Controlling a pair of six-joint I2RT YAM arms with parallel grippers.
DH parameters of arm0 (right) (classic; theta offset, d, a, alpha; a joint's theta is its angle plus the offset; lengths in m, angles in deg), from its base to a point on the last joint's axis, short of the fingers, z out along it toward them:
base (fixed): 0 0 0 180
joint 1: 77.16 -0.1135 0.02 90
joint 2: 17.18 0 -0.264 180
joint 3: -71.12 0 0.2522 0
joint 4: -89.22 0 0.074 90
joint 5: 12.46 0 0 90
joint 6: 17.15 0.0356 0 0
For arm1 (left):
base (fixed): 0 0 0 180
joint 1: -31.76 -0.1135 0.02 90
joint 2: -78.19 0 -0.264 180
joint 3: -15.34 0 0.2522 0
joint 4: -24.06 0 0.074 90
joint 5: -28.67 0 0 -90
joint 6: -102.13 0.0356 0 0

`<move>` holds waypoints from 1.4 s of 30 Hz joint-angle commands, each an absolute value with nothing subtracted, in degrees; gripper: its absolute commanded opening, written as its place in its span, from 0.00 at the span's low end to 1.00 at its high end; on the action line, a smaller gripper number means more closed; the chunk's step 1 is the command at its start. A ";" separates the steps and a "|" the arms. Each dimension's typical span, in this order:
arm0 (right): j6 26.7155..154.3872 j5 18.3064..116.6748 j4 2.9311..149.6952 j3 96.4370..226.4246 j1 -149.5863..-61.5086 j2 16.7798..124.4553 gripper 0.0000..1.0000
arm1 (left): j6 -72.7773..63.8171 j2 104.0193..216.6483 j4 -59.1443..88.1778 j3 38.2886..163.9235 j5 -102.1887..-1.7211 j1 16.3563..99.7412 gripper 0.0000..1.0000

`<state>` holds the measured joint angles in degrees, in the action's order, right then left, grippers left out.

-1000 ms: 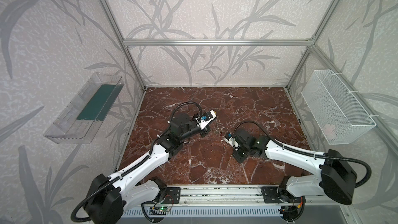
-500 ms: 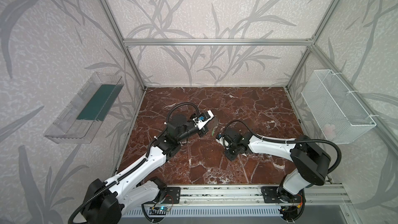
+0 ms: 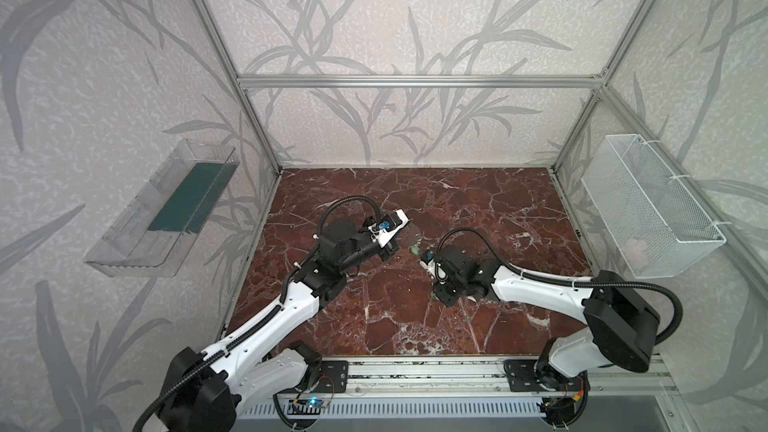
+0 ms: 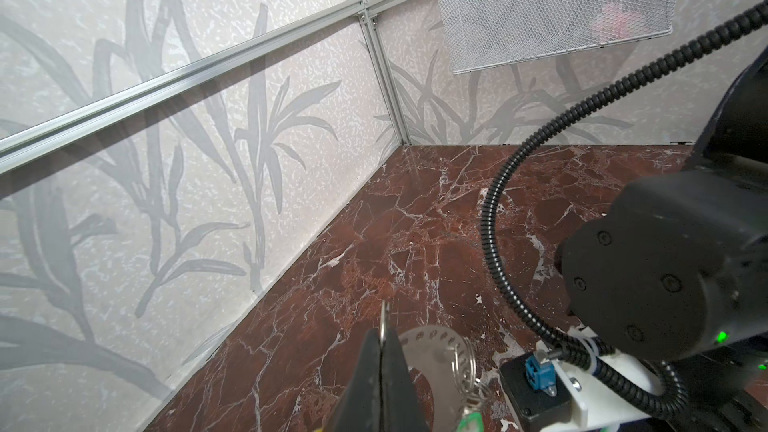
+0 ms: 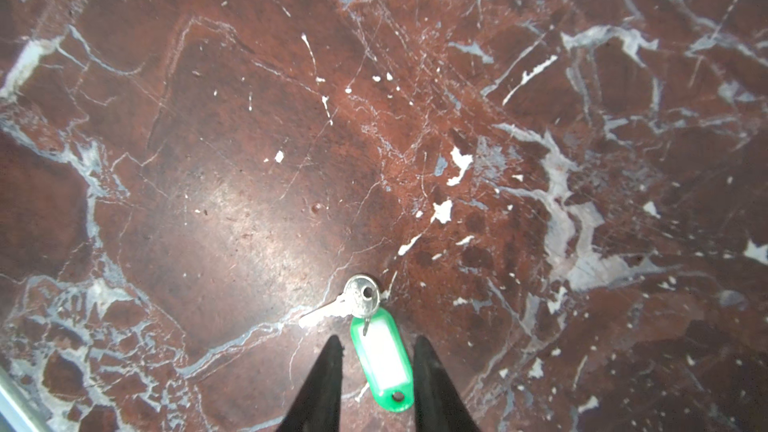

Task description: Put the keys on the keyring

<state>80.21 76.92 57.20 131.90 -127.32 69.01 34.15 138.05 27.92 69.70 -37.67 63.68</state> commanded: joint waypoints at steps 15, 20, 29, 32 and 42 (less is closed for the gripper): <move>86.93 75.43 64.21 127.70 -126.99 70.59 0.27 | 34.01 138.08 29.85 69.93 -35.18 63.21 0.00; 87.75 76.14 64.95 126.99 -127.00 71.32 0.24 | 34.10 137.95 29.46 70.22 -34.95 63.21 0.00; 87.79 76.14 66.05 126.45 -127.03 72.37 0.20 | 33.75 138.31 29.91 70.15 -34.69 63.14 0.00; 87.85 76.29 66.53 126.40 -127.00 72.60 0.18 | 33.75 138.57 30.02 70.23 -34.65 63.18 0.00; 87.21 75.96 66.85 126.61 -127.17 73.22 0.07 | 33.75 139.22 30.37 70.41 -34.43 63.19 0.00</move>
